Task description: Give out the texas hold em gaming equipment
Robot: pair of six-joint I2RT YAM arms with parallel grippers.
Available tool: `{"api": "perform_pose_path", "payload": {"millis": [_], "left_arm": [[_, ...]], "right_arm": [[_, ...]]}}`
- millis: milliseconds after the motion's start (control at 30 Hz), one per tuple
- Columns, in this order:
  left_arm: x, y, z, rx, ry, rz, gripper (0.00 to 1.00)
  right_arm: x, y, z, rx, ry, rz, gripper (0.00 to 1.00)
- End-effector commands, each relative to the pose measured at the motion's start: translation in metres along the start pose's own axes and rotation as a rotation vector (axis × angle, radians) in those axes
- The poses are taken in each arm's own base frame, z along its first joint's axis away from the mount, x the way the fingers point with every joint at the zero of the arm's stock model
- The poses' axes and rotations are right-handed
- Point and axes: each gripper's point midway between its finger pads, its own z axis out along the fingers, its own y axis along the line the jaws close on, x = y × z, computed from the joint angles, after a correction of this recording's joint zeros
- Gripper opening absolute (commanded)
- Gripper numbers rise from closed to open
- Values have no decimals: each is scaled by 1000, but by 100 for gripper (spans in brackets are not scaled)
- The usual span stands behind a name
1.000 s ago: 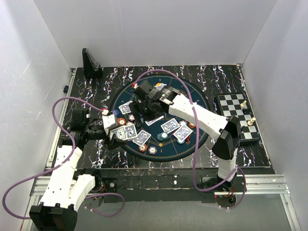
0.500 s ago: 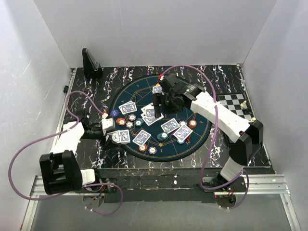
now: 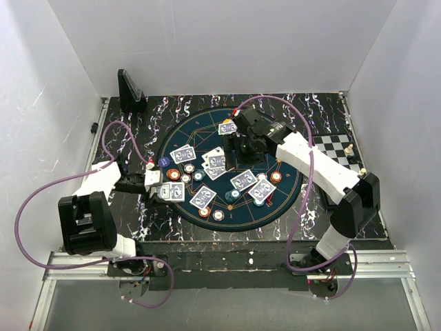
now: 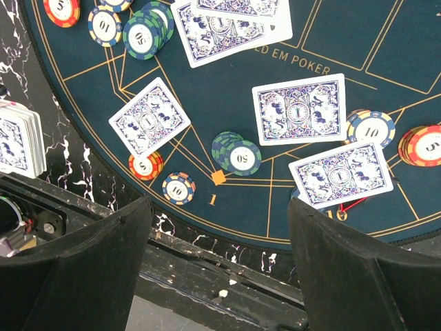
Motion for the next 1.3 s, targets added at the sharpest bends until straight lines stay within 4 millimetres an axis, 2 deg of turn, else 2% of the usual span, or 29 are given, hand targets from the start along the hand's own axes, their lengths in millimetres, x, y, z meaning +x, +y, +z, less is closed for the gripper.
{"api": "perform_pose_path", "payload": {"millis": [0,67,200,233,300,367,567,833,967,1033,1100,1267], "left_arm": [[-13,-3,-3,14,-30,96,36],[-13,-4,-3,23,-31,96,42],[-12,-11,-3,67,-28,123,61],[-11,-13,-3,81,-29,137,69],[-10,-14,-4,97,-25,151,80],[-9,-15,-4,115,-22,153,98],[-14,-14,-4,120,-41,139,98],[-63,10,-17,-8,-131,24,98],[-81,32,-30,-135,-129,-202,98],[-81,41,-37,-216,-98,-285,98],[-83,59,-46,-341,-75,-344,98],[-87,74,-65,-517,-48,-523,98]], "right_arm": [[-12,3,-22,-40,-77,29,86],[-13,2,-23,-44,-76,37,86],[-15,2,-26,-49,-84,47,86],[-15,1,-26,-46,-81,49,86],[-14,1,-28,-49,-81,55,86],[-14,0,-30,-51,-83,60,86],[-12,-4,-34,-41,-85,69,87],[-14,-10,-45,-22,-103,73,92],[-16,-13,-53,-26,-131,67,94],[-16,-14,-55,-33,-149,64,94],[-17,-18,-58,-40,-169,68,94],[-15,-36,-62,-40,-220,107,94]]}}
